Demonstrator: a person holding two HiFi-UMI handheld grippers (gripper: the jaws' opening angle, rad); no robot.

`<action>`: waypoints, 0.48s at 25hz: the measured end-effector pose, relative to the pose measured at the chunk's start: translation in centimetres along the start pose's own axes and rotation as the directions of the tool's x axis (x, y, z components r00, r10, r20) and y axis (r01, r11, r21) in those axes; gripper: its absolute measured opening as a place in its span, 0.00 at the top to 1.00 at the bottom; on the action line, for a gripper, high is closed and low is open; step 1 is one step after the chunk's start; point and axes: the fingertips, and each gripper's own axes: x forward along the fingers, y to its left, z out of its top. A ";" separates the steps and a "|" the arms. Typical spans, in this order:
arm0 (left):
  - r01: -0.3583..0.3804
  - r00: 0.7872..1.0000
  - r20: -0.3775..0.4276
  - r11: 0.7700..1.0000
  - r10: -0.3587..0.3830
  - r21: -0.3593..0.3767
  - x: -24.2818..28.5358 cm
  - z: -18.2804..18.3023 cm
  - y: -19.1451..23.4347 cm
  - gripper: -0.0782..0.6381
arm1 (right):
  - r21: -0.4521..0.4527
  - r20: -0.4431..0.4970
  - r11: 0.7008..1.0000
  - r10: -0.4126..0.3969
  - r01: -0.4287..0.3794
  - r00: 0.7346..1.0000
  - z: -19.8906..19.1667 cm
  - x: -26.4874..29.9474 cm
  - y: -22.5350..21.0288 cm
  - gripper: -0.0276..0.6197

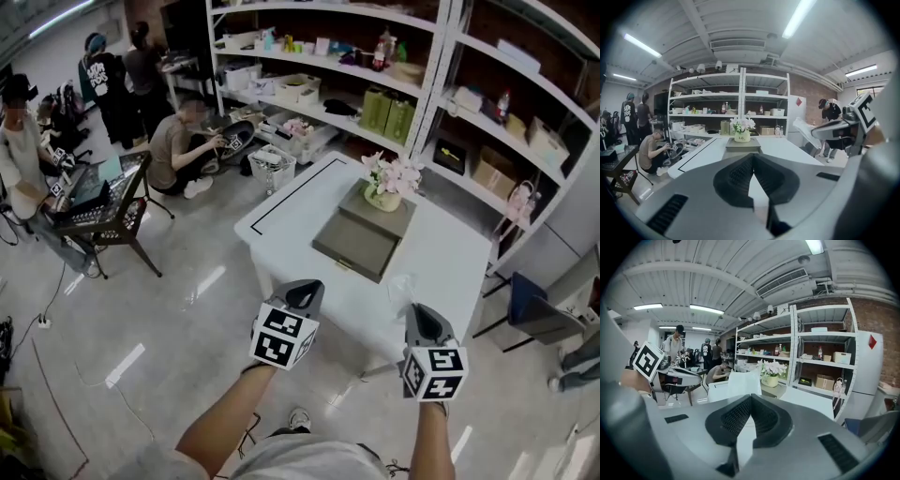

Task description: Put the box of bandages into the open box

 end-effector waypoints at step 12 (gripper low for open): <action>0.049 0.999 0.005 0.998 -0.049 0.026 2.2 1.0 2.7 0.88 | 0.013 -0.008 1.000 -0.020 0.020 1.000 1.1 3.4 0.4 0.95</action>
